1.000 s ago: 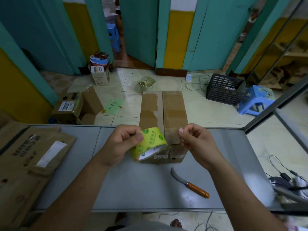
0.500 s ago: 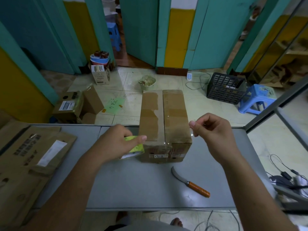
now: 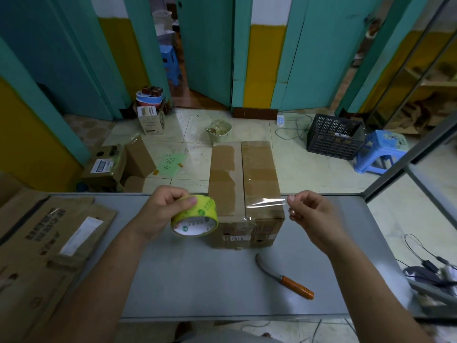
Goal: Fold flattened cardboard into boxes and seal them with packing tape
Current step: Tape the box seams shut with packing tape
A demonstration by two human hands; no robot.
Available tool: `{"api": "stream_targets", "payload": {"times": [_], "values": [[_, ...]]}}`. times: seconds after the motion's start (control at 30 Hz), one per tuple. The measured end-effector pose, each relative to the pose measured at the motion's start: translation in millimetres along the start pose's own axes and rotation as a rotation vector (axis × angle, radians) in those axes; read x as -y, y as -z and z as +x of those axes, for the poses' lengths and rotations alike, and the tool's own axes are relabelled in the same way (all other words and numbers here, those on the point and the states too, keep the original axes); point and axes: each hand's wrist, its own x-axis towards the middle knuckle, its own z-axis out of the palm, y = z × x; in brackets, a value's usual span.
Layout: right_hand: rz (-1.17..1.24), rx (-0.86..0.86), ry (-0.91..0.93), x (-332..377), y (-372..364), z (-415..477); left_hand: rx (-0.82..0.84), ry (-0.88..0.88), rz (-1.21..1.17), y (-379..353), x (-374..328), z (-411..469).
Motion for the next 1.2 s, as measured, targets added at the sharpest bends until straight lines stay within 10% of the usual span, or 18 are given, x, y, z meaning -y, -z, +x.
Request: {"api": "stream_targets", "payload": {"times": [0.3,1.2], "values": [[-0.199,-0.072,0.157,15.3,26.5,0.5,-0.003,0.187,0.923,28.0,9.7,11.4],[-0.07,-0.137,-0.215,-66.6,32.0,15.1,0.213,0.35,0.812,32.4,59.3,45.4]]}}
